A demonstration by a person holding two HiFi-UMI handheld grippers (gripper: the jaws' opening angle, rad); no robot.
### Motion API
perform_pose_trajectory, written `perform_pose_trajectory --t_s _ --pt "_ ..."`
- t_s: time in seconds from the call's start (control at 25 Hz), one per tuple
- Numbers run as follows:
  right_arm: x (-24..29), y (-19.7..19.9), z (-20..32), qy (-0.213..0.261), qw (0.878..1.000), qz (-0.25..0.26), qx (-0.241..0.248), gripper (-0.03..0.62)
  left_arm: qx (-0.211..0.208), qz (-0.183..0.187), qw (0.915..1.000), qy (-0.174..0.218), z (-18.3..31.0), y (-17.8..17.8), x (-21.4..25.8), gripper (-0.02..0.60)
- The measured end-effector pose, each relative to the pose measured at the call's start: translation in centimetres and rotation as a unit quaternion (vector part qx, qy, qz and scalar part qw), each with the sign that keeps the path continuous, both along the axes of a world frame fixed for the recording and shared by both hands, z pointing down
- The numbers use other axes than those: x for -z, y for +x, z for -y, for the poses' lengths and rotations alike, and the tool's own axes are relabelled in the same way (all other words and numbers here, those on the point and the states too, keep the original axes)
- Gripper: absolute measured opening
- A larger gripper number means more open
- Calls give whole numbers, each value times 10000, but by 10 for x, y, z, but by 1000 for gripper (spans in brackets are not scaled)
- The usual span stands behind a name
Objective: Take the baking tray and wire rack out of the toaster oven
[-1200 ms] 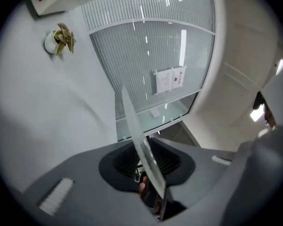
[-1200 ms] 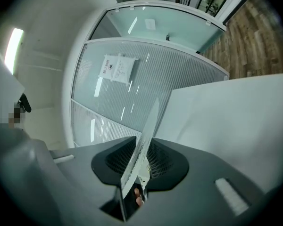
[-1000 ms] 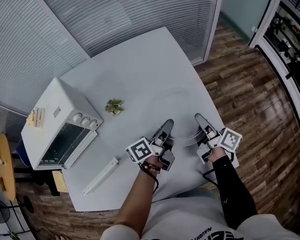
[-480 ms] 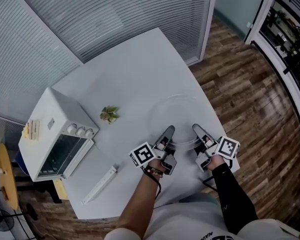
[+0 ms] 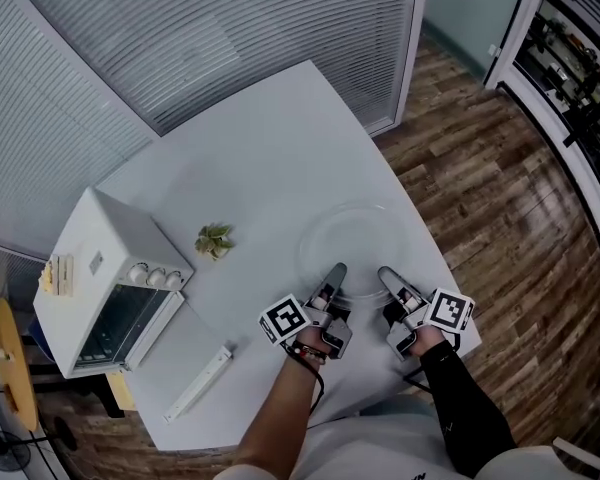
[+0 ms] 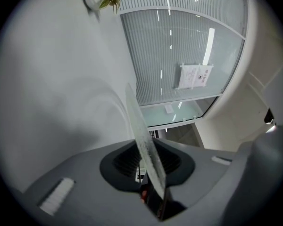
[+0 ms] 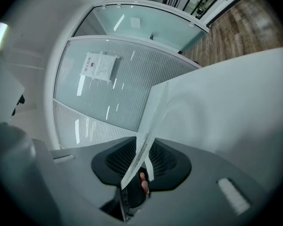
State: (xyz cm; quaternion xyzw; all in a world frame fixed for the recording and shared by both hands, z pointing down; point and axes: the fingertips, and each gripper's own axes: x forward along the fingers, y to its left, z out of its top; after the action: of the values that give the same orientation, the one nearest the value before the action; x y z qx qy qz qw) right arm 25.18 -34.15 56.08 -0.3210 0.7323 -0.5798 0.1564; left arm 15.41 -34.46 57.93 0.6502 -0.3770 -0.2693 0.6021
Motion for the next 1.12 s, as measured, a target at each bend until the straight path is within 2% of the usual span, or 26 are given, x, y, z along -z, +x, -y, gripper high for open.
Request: perform_pose_trajectory --t_s 0.2,0.44,0.68,0.88,1.04,1.12 --pt "-2 -3 -7 -34 9999 100 60 64 83 -109 9998 -176 -1 2 -8 115" --pt "-18 1 -22 -408 9992 -40 38 66 83 -121 9992 -375 -4 4 -20 114" --pt "-19 -3 -29 -499 9985 216 58 66 150 -213 9984 -495 -6 6 -25 110" --pt "-41 11 -41 -883 9957 -260 18 67 144 -267 9983 -502 -4 10 -28 101" --pt "-33 -1 -45 -648 9973 215 260 75 204 -313 9976 -584 -4 12 -31 94" --pt "-31 -7 -50 -537 9974 228 419 75 296 -314 9969 -660 -3 10 -34 89"
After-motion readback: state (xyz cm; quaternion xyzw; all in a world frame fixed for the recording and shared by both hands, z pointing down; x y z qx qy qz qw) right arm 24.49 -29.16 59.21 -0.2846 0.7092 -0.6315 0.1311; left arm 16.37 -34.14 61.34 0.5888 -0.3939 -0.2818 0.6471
